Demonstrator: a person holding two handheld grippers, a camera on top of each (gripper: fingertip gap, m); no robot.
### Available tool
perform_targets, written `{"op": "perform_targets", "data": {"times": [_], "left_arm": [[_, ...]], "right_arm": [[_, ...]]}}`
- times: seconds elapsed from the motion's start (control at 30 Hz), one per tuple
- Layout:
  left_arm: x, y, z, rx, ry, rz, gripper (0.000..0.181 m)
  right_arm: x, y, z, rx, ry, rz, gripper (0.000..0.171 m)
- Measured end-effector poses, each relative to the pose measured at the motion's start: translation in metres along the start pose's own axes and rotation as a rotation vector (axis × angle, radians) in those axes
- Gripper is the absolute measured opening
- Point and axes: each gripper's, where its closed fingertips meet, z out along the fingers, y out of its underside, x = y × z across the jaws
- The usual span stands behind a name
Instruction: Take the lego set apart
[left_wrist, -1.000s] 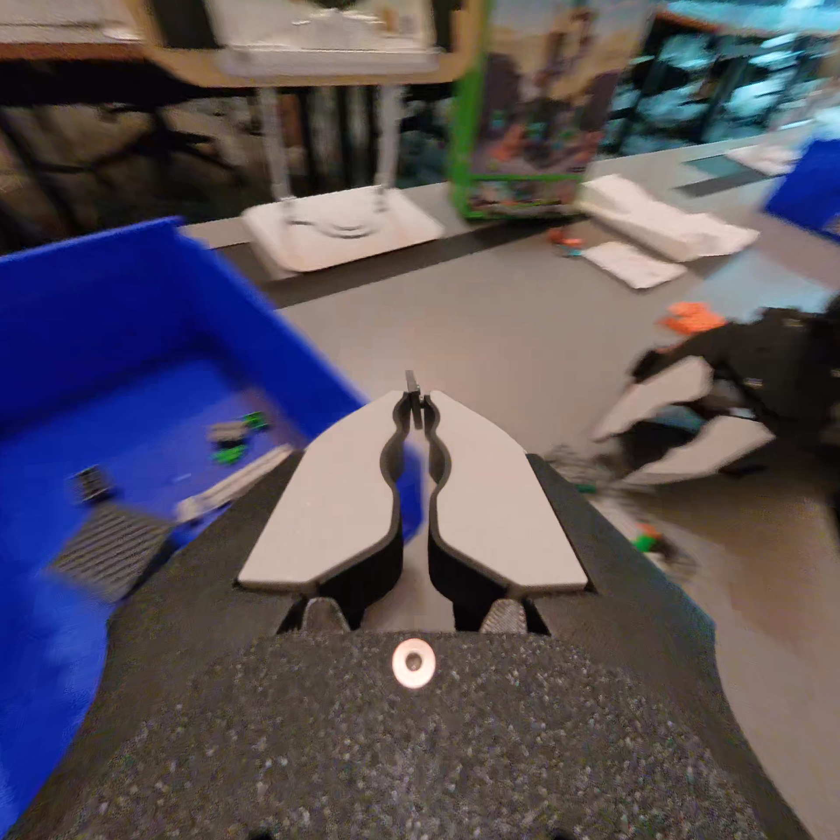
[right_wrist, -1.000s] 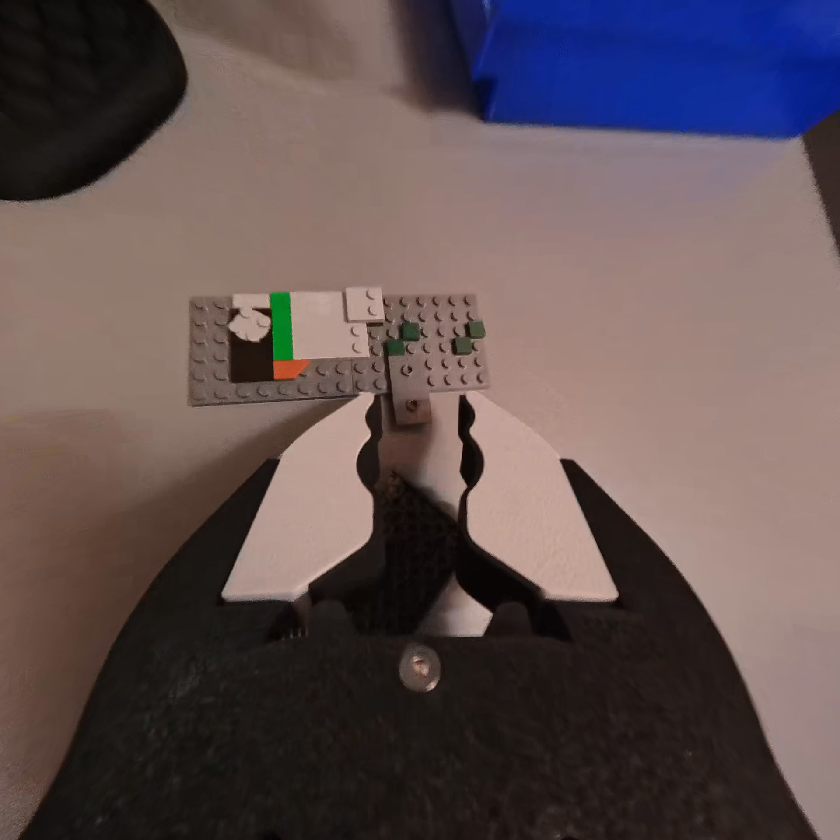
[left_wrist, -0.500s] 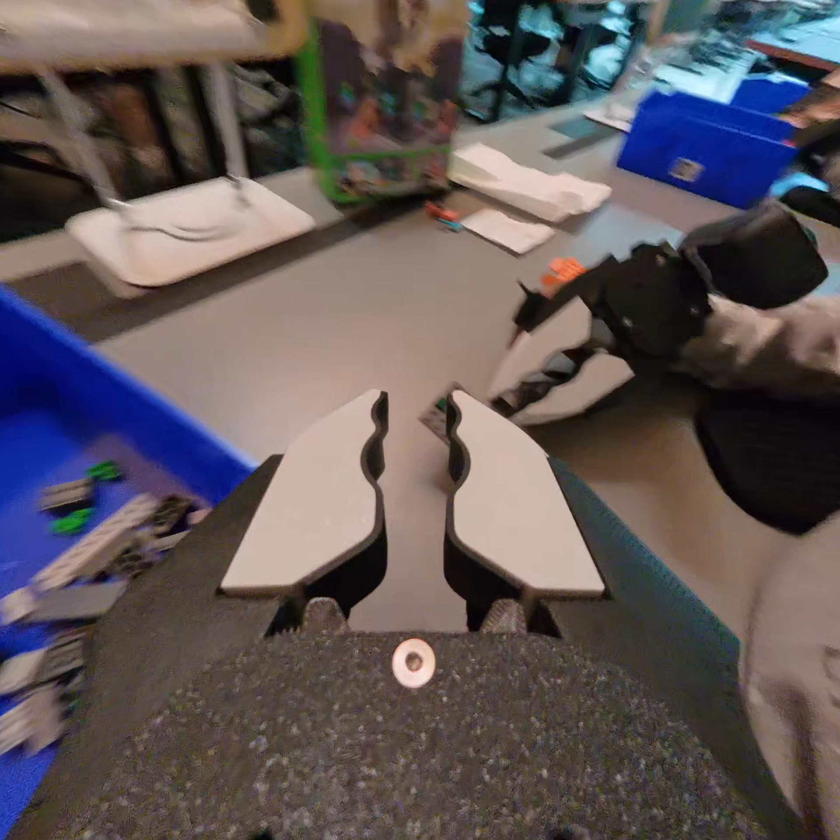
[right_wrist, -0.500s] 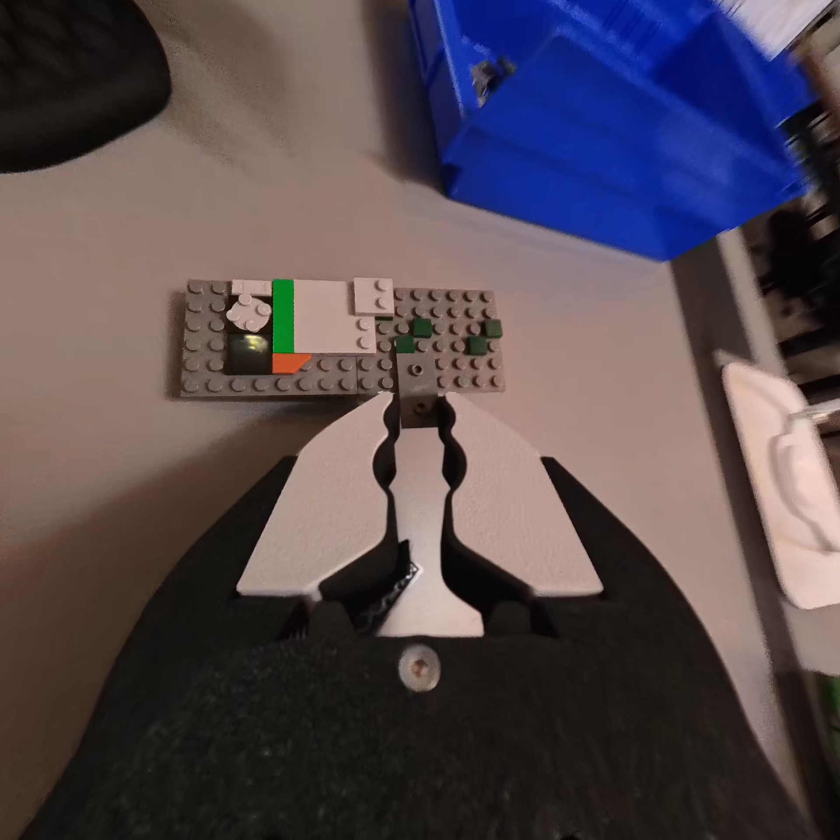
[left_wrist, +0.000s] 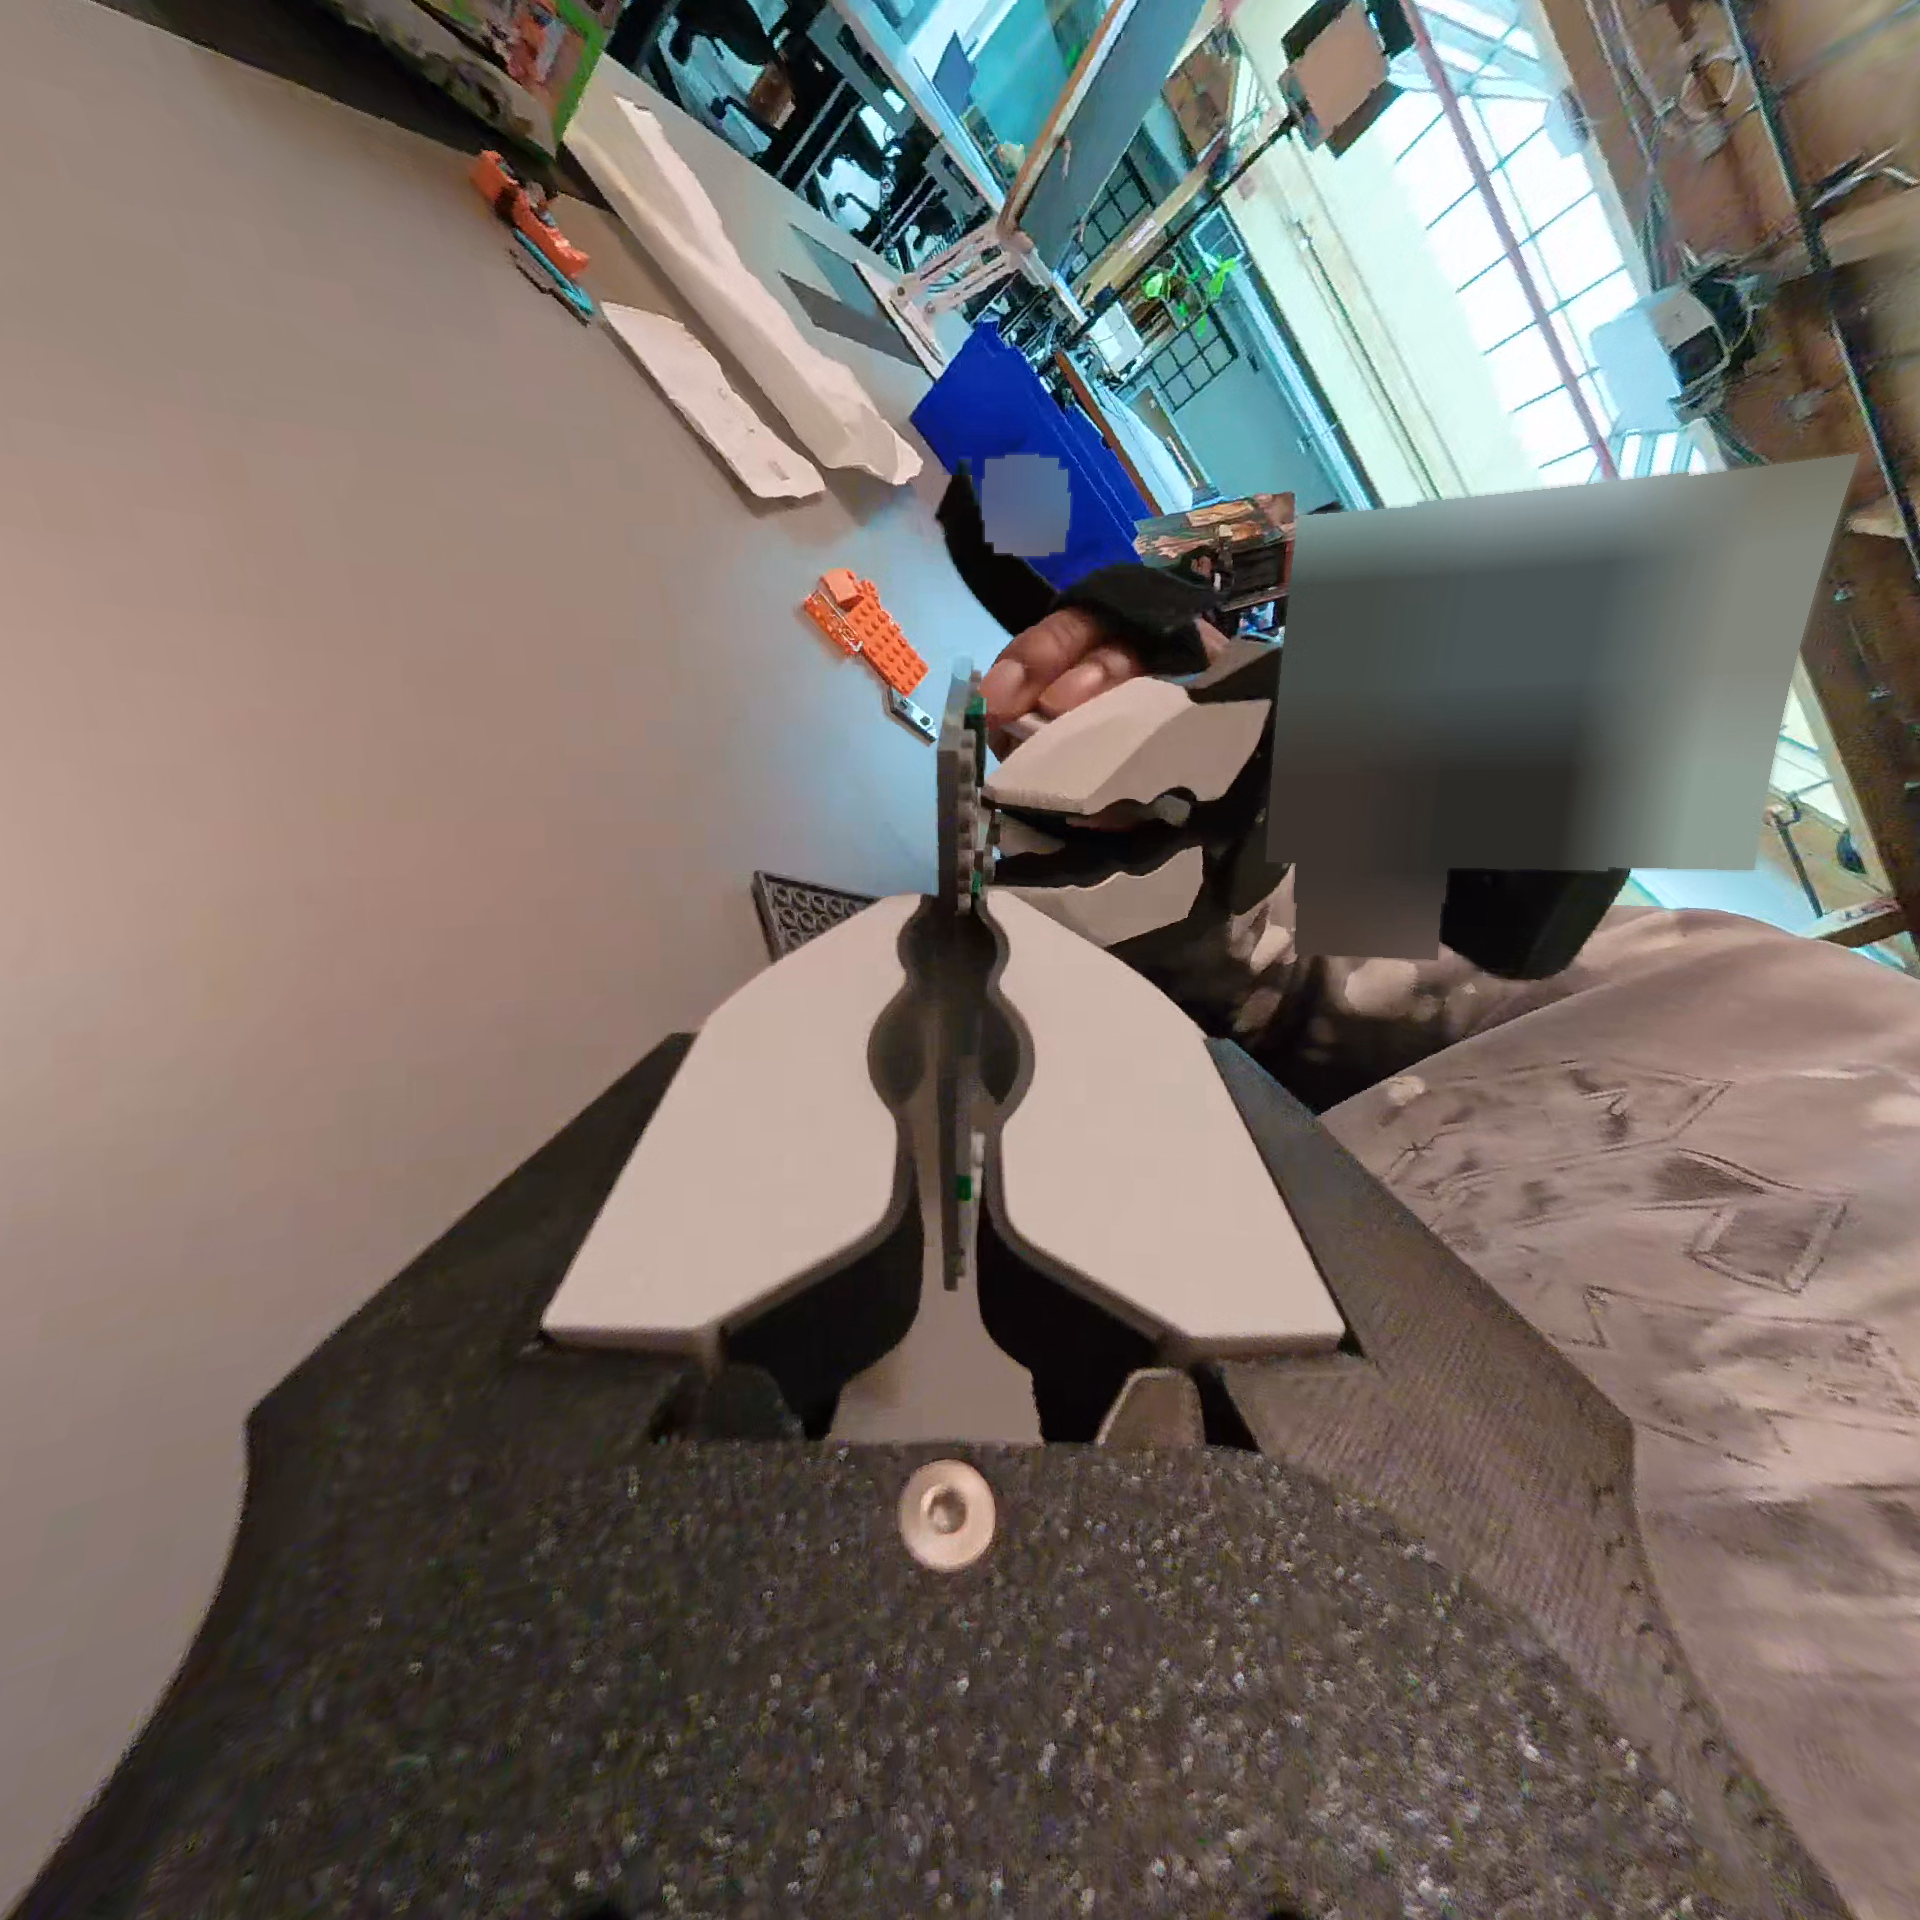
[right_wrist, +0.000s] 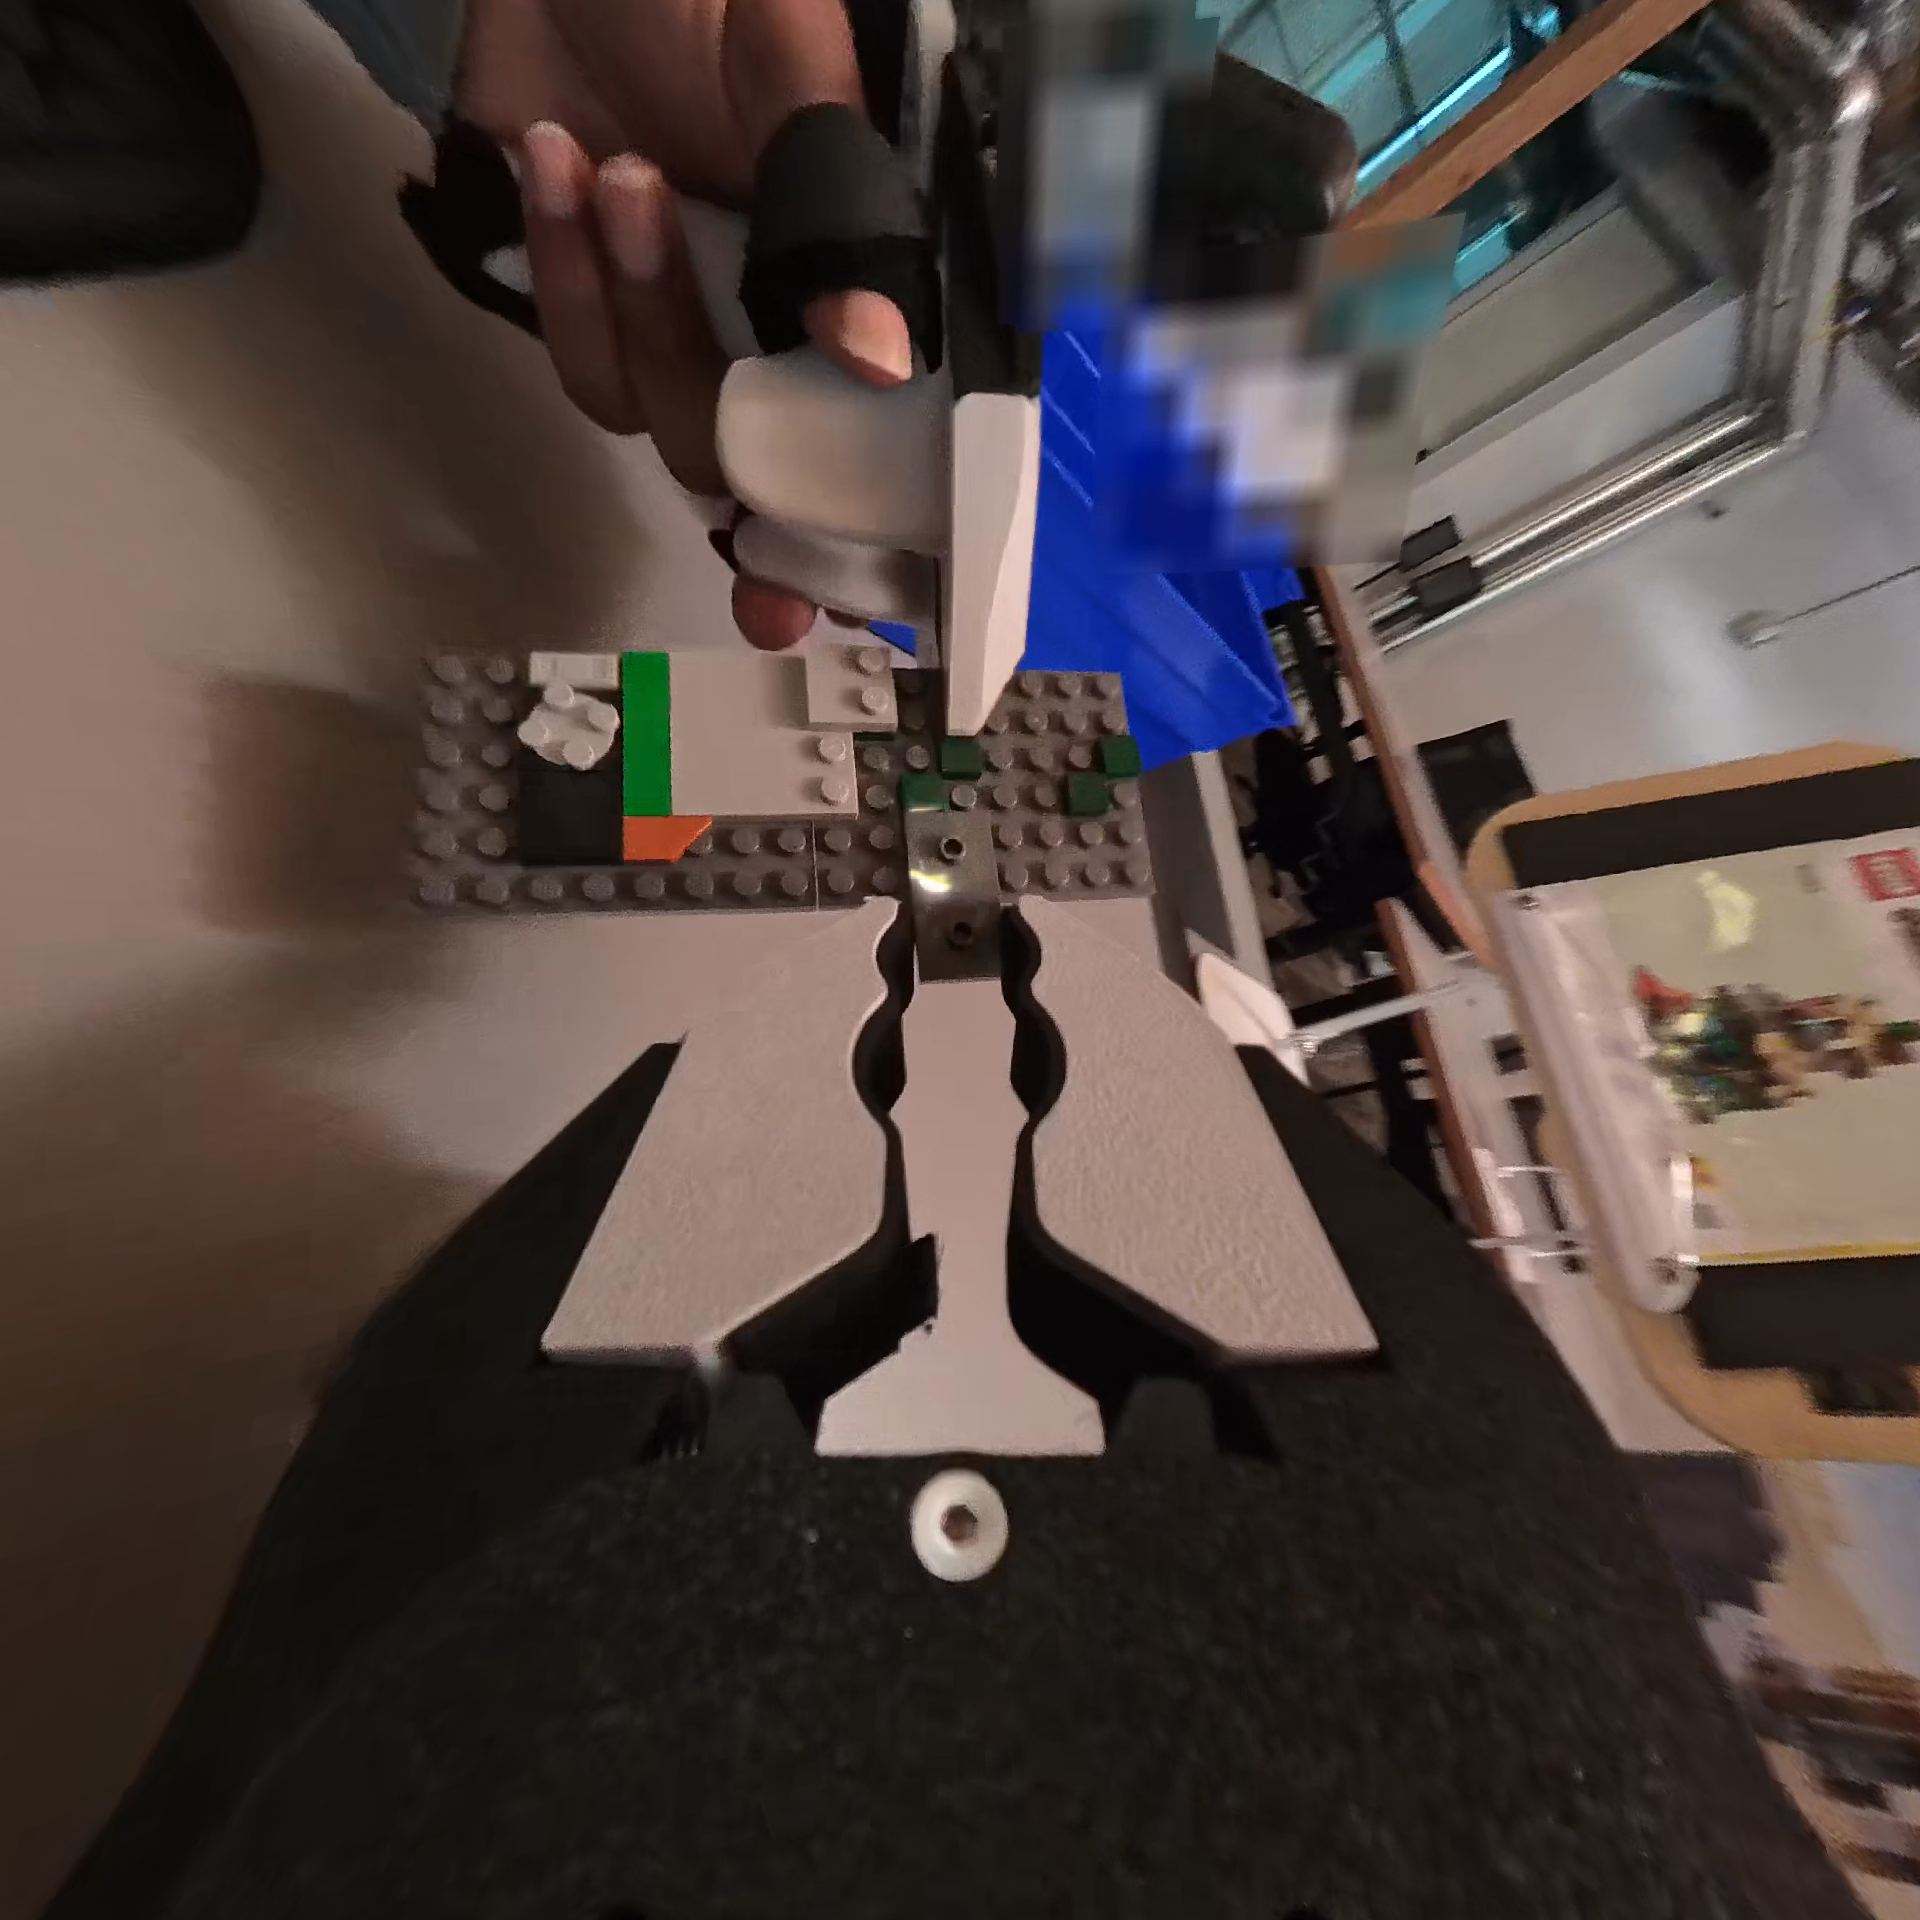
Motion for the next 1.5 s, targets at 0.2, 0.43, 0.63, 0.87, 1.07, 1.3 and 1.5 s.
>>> {"op": "perform_targets", "data": {"times": [0.2,0.43,0.63,0.87,1.07,1.3,1.5], "left_arm": [[-0.020,0.011,0.008,-0.050,-0.069,-0.044,0.005],[-0.015,0.030,0.034,-0.152,-0.044,-0.048,0.005],[-0.024,0.026,0.036,-0.130,-0.118,-0.008,0.029],[-0.022,0.008,0.018,-0.050,-0.182,0.086,0.031],[-0.004,0.016,0.027,-0.073,-0.096,0.068,0.024],[0.008,0.008,0.021,-0.064,-0.089,0.159,0.005],[-0.012,-0.059,-0.066,0.104,-0.586,0.521,0.005]], "right_arm": [[0.000,-0.024,-0.015,0.079,0.025,-0.097,0.015],[0.008,-0.013,-0.020,0.119,-0.102,0.180,0.015],[0.005,0.000,-0.016,0.103,-0.158,0.279,0.016],[-0.004,0.013,-0.008,0.047,-0.184,0.291,0.016],[-0.017,0.010,-0.001,0.032,-0.214,0.278,0.016],[-0.007,-0.001,-0.004,0.075,-0.176,0.295,0.016],[0.005,0.037,-0.012,-0.059,-0.254,0.487,0.019]]}}
